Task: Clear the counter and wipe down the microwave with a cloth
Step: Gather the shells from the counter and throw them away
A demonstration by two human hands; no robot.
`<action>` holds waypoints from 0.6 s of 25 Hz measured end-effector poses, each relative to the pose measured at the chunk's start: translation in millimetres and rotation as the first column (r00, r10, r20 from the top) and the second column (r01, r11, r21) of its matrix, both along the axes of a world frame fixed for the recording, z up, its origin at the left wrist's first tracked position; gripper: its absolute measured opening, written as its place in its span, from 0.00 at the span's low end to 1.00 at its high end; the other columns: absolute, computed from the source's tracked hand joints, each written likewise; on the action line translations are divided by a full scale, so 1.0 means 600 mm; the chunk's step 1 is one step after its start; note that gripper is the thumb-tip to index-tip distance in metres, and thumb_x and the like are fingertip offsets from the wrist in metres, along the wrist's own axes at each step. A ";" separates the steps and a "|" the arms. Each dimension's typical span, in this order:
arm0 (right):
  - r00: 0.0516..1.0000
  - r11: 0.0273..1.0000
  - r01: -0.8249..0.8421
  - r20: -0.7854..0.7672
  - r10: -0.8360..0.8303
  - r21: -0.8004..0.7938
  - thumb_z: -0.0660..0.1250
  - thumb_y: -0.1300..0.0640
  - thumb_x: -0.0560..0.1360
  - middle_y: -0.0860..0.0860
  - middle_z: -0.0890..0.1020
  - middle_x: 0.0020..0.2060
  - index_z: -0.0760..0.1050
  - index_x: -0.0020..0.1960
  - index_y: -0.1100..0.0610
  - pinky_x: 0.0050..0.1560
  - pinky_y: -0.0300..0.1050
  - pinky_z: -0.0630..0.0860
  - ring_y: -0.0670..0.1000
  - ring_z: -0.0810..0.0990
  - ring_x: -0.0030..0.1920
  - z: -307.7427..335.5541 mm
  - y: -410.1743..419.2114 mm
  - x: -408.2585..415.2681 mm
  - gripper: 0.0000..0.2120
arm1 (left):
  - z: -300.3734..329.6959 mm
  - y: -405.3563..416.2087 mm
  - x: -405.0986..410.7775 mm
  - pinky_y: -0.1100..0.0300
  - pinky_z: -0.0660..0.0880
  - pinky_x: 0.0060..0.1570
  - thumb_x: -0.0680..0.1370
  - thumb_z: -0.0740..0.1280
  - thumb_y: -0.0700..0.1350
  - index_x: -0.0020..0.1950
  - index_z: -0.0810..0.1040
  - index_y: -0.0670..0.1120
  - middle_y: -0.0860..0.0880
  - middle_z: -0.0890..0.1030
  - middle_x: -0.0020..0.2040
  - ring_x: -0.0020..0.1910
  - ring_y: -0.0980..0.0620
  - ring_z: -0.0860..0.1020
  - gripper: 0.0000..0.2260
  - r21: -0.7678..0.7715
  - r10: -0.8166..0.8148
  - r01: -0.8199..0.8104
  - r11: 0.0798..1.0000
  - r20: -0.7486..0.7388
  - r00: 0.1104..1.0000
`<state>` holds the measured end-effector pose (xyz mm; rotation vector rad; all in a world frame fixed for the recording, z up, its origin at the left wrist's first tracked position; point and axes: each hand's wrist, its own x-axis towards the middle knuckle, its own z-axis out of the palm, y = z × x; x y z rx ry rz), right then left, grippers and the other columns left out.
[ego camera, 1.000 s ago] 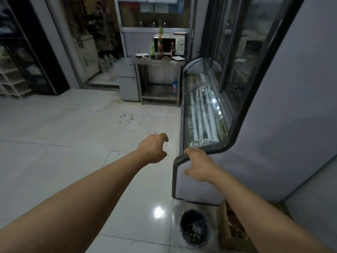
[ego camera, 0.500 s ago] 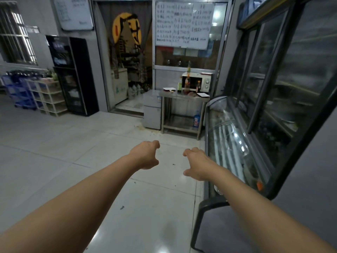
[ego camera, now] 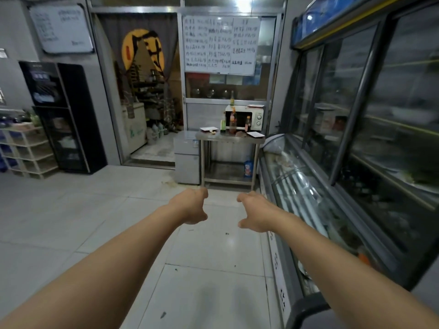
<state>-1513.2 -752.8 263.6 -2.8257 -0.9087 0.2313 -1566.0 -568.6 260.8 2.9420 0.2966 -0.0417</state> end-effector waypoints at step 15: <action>0.999 1.000 -0.027 0.031 0.027 -0.010 0.68 0.50 0.73 0.57 0.63 0.69 0.58 0.72 0.56 0.66 0.55 0.67 0.60 0.62 0.69 0.020 0.208 0.477 0.33 | 0.027 0.190 0.461 0.49 0.75 0.58 0.74 0.68 0.47 0.68 0.65 0.47 0.44 0.75 0.63 0.59 0.43 0.75 0.24 0.034 0.019 -0.020 0.999 0.028 0.999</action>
